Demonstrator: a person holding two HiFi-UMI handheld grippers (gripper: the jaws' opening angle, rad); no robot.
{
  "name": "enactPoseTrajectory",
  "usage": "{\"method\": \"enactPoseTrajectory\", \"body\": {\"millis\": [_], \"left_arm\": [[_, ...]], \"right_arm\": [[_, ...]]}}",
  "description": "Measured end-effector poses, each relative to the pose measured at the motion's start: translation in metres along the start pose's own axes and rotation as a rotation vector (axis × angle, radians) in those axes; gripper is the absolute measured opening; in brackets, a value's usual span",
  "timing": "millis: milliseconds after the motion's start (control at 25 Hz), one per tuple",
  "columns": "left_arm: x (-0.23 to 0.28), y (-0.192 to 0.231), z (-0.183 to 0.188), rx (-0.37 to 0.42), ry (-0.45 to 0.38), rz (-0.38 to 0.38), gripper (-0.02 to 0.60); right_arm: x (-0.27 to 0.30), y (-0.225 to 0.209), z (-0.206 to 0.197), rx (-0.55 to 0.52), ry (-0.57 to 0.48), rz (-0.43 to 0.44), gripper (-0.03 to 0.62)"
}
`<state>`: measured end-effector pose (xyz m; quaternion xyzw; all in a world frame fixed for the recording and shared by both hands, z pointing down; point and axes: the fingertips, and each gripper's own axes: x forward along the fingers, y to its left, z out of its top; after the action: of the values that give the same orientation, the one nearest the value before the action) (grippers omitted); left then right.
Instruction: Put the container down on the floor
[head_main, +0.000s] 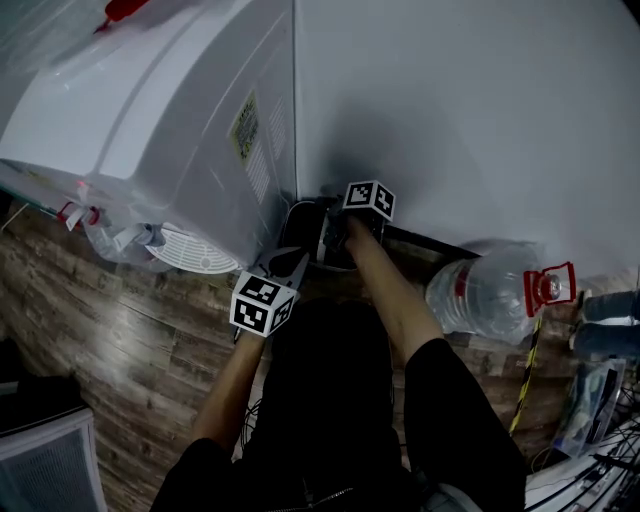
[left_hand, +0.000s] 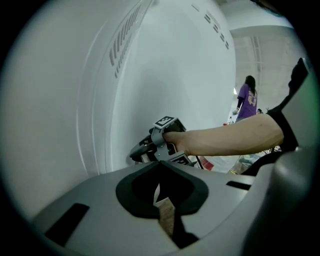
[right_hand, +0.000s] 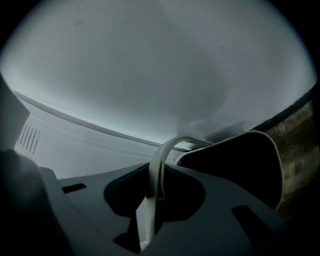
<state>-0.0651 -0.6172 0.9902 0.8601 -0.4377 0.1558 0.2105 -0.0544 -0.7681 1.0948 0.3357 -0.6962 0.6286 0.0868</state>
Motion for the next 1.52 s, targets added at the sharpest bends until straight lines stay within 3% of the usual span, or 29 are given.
{"method": "enactPoseTrajectory", "body": {"millis": [160, 560, 640, 880, 1320, 1520], "left_arm": [[0.0, -0.001, 0.001, 0.004, -0.004, -0.007, 0.017], [-0.005, -0.008, 0.004, 0.019, -0.021, -0.007, 0.017], [-0.005, -0.011, 0.006, 0.025, -0.029, -0.003, 0.017], [-0.008, -0.013, 0.009, 0.049, -0.041, 0.021, 0.017], [0.002, -0.03, 0.034, 0.086, -0.104, 0.002, 0.017], [0.016, -0.037, 0.044, 0.088, -0.119, -0.009, 0.017]], "right_arm": [[0.004, 0.006, -0.006, -0.024, 0.024, 0.036, 0.117], [-0.008, 0.011, -0.022, -0.053, 0.055, 0.088, 0.156], [-0.013, 0.011, -0.025, -0.056, 0.055, 0.1, 0.145], [-0.024, 0.019, -0.036, -0.077, 0.048, 0.158, 0.012], [-0.066, 0.017, -0.013, -0.318, -0.105, 0.076, 0.011], [-0.094, 0.021, 0.005, -0.502, -0.203, 0.006, 0.011]]}}
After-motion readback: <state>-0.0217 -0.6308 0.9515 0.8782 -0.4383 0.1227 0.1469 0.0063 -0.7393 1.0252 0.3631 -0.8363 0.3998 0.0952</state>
